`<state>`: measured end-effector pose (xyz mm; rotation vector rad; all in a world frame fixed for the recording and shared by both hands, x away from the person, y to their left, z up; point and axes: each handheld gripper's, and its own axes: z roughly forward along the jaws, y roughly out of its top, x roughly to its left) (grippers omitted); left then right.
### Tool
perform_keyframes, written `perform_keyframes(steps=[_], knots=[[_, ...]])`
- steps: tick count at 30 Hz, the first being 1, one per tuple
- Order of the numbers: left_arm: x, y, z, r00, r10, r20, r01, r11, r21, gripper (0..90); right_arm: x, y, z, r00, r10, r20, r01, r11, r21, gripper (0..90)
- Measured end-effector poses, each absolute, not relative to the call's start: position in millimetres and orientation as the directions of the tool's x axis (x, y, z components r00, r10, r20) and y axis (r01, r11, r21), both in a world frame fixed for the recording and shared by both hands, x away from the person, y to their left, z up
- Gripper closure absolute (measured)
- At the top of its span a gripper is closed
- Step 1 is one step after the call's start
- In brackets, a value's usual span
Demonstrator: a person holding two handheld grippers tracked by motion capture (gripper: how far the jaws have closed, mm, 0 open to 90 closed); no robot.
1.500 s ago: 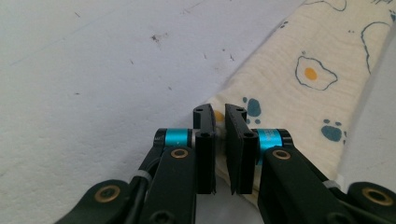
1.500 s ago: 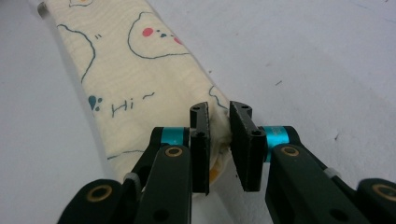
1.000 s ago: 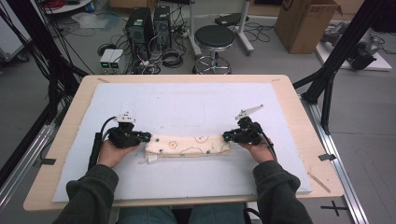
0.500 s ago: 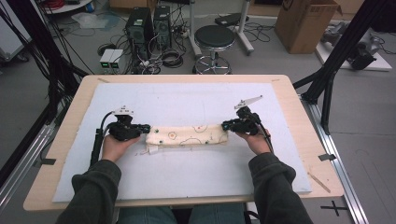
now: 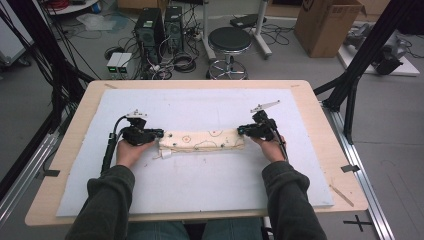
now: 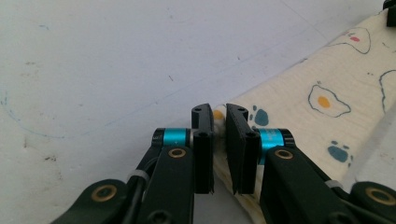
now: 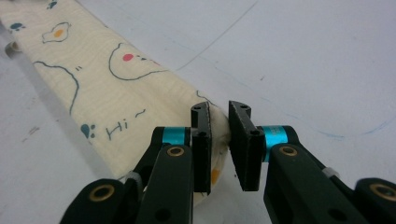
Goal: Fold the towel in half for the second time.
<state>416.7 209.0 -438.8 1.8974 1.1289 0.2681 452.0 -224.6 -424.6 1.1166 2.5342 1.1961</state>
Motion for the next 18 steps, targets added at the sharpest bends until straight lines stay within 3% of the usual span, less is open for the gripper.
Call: perform_keyframes(steps=[11,18], knots=[[414,214,-434,0.58,0.778,-0.241,0.588,-0.195,0.785,63.6,454,-229,-427,-0.709,0.664,0.237,0.588,0.373,0.717,63.0],[408,215,-425,0.604,0.762,-0.234,0.566,-0.203,0.799,60.8,450,-234,-420,-0.699,0.668,0.253,0.586,0.333,0.739,55.6]])
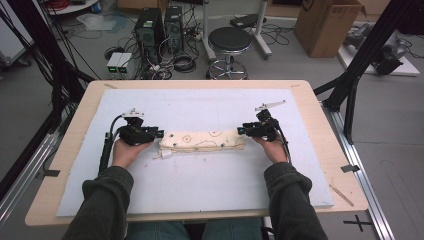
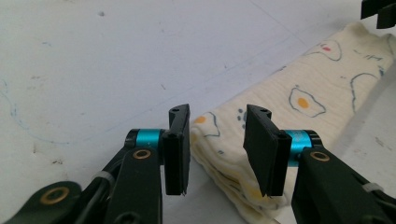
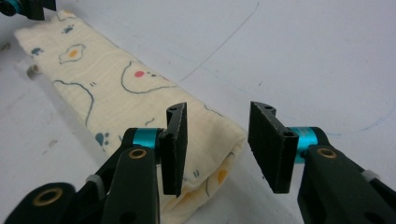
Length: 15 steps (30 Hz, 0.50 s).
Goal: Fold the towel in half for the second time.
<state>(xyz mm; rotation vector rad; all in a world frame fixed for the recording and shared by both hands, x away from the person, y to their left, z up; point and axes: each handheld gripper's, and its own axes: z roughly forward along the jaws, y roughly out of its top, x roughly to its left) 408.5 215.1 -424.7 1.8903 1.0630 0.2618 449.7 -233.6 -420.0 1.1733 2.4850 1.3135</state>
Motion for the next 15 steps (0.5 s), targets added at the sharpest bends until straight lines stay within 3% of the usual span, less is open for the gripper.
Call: perform_keyframes(steps=[15], knots=[[397,214,-412,0.63,0.737,-0.244,0.553,-0.205,0.807,53.9,441,-231,-411,-0.69,0.67,0.273,0.583,0.291,0.759,41.6]])
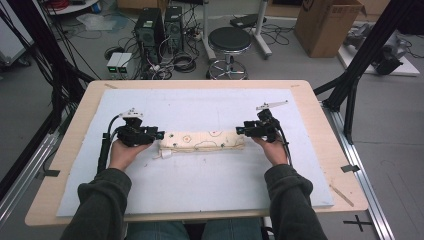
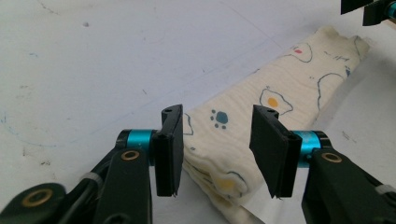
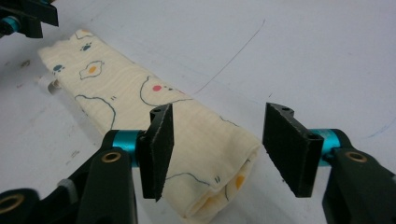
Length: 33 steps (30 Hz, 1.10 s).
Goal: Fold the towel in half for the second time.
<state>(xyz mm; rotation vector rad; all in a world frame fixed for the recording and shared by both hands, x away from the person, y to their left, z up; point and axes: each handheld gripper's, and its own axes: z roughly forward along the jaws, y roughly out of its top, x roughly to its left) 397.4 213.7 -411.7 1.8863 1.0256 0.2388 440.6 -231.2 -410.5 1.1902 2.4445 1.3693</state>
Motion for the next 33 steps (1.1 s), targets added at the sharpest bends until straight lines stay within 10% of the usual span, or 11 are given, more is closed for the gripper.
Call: perform_keyframes(steps=[12,33], knots=[[392,212,-406,0.642,0.73,-0.234,0.538,-0.212,0.816,46.6,436,-232,-407,-0.678,0.679,0.282,0.587,0.269,0.763,21.6],[383,208,-398,0.664,0.715,-0.219,0.517,-0.228,0.825,37.3,429,-230,-401,-0.684,0.674,0.279,0.583,0.275,0.764,15.1]])
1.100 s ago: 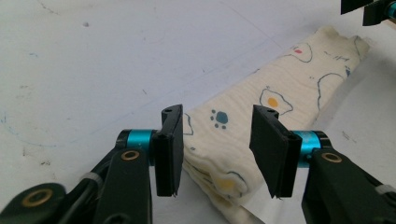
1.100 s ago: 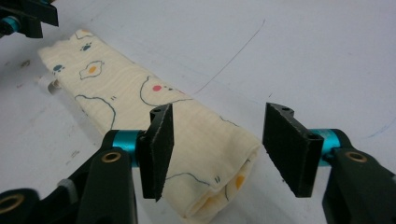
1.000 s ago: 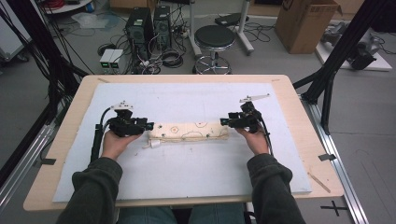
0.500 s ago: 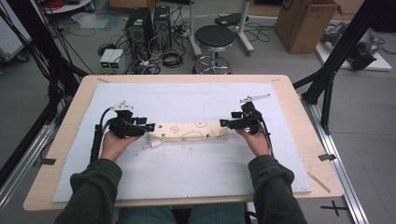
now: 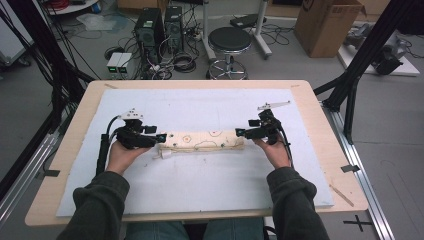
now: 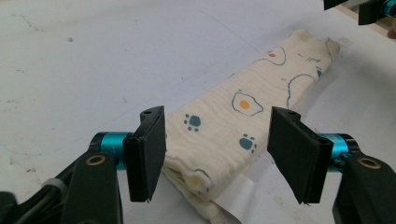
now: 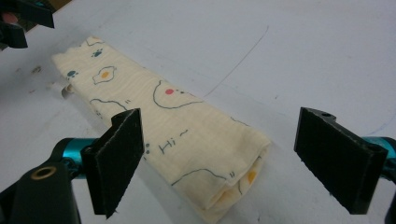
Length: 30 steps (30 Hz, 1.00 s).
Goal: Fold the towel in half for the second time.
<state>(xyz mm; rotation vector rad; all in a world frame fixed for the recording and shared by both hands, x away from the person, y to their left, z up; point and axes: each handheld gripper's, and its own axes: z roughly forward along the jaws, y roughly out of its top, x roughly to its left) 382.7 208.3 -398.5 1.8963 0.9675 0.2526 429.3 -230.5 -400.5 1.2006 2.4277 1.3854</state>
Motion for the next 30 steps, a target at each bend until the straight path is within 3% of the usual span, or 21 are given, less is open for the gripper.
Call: perform_keyframes(steps=[30], knots=[[356,215,-393,0.693,0.698,-0.181,0.48,-0.259,0.838,29.6,403,-229,-382,-0.728,0.643,0.238,0.512,0.278,0.813,12.3]])
